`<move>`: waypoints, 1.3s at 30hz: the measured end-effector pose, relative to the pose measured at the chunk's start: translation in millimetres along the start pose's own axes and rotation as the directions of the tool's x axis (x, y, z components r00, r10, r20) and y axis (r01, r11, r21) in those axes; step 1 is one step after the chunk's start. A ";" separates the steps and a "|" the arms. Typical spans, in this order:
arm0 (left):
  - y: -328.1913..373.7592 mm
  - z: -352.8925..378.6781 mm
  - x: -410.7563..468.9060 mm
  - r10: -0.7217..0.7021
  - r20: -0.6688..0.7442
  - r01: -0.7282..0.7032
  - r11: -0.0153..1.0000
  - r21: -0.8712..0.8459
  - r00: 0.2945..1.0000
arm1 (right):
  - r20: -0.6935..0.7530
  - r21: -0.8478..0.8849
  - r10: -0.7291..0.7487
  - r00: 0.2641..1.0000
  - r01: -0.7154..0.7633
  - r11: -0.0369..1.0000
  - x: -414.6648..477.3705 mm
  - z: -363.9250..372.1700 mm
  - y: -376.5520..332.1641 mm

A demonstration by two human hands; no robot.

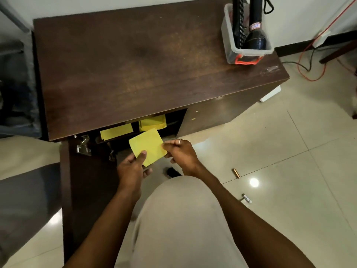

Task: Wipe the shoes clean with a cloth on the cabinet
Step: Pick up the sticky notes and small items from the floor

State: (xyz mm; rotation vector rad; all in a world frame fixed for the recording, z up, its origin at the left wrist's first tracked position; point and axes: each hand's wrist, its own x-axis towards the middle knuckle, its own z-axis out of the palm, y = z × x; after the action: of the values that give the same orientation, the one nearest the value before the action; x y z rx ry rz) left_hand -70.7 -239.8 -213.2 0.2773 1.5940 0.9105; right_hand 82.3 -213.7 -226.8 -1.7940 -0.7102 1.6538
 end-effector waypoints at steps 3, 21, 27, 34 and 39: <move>12.4 -6.2 8.2 0.001 -0.053 -0.006 0.996 -0.091 0.999 | 0.078 0.051 0.047 0.996 -0.051 0.997 10.7 18.8 -19.2; 41.5 -9.2 57.7 -0.176 -0.068 0.087 0.745 -0.662 0.982 | -0.107 0.098 -0.100 0.989 0.111 0.989 49.1 116.4 -42.7; 50.7 -8.0 73.9 -0.262 -0.141 0.147 0.827 -0.542 0.955 | -0.065 -0.019 -0.181 0.981 0.180 0.983 50.6 111.3 -39.3; 61.7 -3.4 68.9 -0.229 -0.176 0.150 0.915 -0.376 0.957 | -0.040 -0.033 -0.232 0.972 0.230 0.973 43.7 103.1 -30.4; 55.3 -6.1 64.1 -0.237 -0.200 0.210 0.967 -0.147 0.951 | -0.025 0.001 -0.235 0.972 0.235 0.972 24.6 79.8 -10.2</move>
State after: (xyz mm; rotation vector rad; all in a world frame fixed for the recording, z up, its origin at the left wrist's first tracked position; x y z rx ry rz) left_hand -109.5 -165.0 -222.4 -0.0936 1.7193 0.8805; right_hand 4.9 -183.5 -240.3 -1.6535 -0.8713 1.4731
